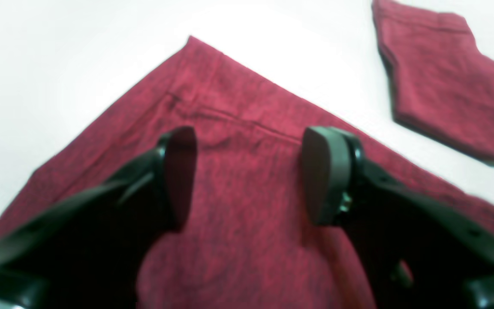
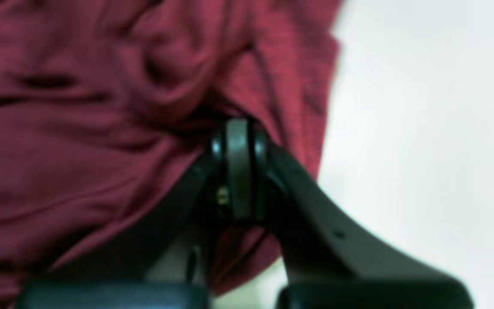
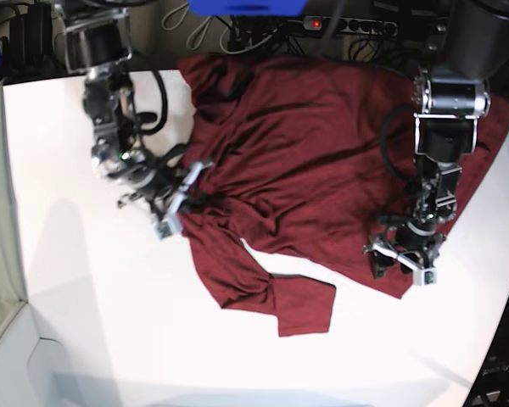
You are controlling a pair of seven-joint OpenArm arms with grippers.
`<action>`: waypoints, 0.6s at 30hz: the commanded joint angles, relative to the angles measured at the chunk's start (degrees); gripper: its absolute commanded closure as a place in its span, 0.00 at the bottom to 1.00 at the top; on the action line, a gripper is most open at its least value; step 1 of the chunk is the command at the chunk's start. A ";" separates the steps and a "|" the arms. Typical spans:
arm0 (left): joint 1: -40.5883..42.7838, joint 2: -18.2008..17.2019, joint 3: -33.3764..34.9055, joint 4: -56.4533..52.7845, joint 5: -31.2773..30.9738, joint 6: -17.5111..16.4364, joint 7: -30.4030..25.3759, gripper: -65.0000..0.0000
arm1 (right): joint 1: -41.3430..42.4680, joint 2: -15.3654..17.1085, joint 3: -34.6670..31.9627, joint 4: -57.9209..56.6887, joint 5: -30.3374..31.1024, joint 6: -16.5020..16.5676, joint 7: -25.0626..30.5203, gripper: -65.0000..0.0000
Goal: Layout the t-shirt on the table in an organized manner, then fold the t-shirt properly
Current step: 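Lay the shirt flat and grasp its sides with both grippers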
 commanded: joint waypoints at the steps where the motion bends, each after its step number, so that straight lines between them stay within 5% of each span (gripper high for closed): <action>1: 0.17 -1.48 0.06 -0.92 0.40 1.85 4.17 0.41 | 1.61 1.09 0.76 -1.58 -1.57 -0.59 -1.40 1.00; 18: -1.06 -2.36 -0.47 -0.48 0.05 1.85 4.08 0.41 | 27.54 5.58 0.93 -32.17 -1.66 -0.59 11.70 1.00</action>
